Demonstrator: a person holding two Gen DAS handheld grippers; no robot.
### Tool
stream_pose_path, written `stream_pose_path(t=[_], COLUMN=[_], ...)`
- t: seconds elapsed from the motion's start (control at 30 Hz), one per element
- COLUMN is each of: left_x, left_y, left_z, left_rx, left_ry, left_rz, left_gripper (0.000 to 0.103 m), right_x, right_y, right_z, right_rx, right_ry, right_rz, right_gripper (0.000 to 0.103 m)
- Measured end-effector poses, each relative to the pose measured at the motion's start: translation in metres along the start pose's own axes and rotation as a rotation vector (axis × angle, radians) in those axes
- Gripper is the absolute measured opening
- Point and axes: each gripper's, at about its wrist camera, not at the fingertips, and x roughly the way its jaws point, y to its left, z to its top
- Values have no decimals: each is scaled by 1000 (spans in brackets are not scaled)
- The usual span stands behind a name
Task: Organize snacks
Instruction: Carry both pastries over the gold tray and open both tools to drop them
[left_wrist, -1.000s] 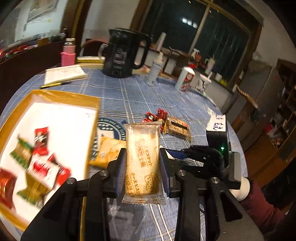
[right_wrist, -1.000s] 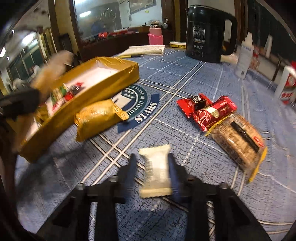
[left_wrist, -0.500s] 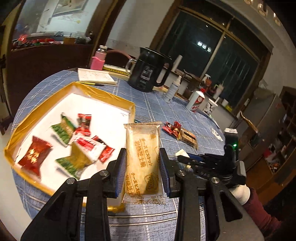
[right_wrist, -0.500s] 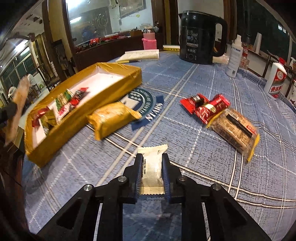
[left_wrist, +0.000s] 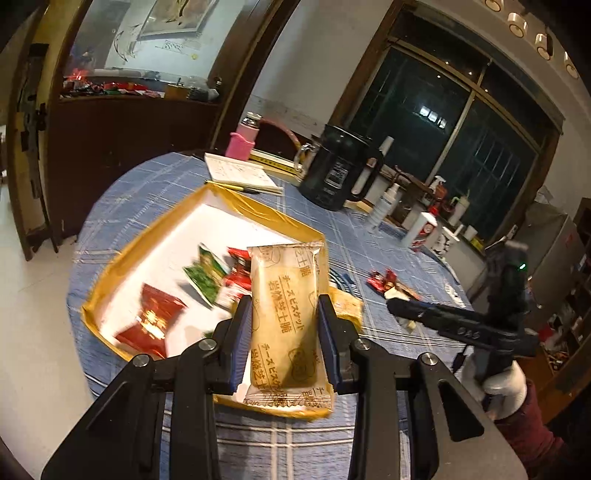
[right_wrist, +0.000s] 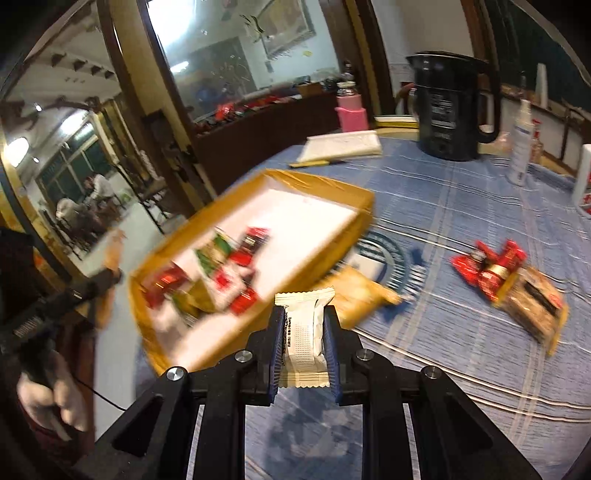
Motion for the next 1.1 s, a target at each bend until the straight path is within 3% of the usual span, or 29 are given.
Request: stream_pose_path(t=[0.13, 0.4, 0.73, 0.97, 1.1], left_x=[17, 57, 75, 57, 39], left_y=[11, 36, 53, 46, 28], left_z=[11, 24, 28, 27, 24], left_rx=[6, -18, -68, -100, -106], left_ry=[20, 89, 137, 110, 84], left_rz=[37, 84, 105, 68, 36], left_gripper=[32, 32, 34, 37, 53], right_x=[21, 74, 121, 101, 75], right_y=[18, 34, 39, 44, 44], right_z=[18, 36, 38, 35, 31], right_rx=[33, 39, 41, 30, 33], right_ry=[11, 53, 98, 47, 4], right_rz=[69, 82, 97, 110, 119], right_gripper=[21, 21, 24, 36, 41])
